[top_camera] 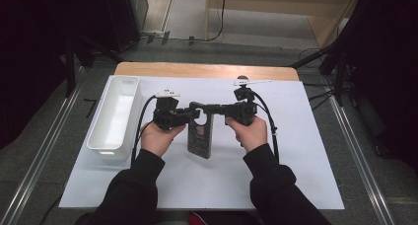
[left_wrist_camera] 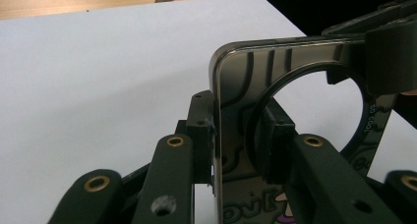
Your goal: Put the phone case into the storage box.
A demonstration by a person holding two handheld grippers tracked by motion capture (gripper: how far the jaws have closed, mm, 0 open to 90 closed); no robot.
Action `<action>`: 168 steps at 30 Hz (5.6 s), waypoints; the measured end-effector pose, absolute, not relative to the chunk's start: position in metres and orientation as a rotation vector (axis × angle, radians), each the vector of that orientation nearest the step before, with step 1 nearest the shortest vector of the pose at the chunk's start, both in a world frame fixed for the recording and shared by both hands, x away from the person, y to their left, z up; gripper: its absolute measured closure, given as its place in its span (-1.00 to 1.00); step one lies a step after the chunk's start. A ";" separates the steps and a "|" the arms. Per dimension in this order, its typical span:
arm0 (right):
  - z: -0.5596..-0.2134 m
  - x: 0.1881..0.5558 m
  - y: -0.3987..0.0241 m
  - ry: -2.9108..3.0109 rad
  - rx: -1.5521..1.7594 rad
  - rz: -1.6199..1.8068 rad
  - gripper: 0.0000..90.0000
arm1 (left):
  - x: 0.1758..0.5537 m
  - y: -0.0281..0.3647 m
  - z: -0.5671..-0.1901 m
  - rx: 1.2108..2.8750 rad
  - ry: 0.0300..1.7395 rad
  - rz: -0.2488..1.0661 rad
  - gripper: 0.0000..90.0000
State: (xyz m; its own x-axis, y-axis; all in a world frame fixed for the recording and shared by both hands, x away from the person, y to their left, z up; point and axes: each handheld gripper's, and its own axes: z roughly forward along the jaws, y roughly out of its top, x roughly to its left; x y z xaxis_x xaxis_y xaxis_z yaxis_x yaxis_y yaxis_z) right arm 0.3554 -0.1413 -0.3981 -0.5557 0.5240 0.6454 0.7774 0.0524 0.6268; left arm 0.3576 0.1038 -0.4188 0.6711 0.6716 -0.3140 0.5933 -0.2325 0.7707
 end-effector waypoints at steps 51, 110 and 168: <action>-0.423 0.320 -0.164 -2.365 -1.030 -1.398 -0.29 | 0.347 0.120 -0.397 1.985 0.944 0.094 0.59; -0.488 0.270 -0.212 -2.489 -1.118 -1.367 -0.34 | 0.356 0.175 -0.375 1.994 1.023 0.116 0.59; -0.494 0.247 -0.233 -2.517 -1.190 -1.378 -0.34 | 0.400 0.252 -0.294 1.918 1.139 0.305 0.59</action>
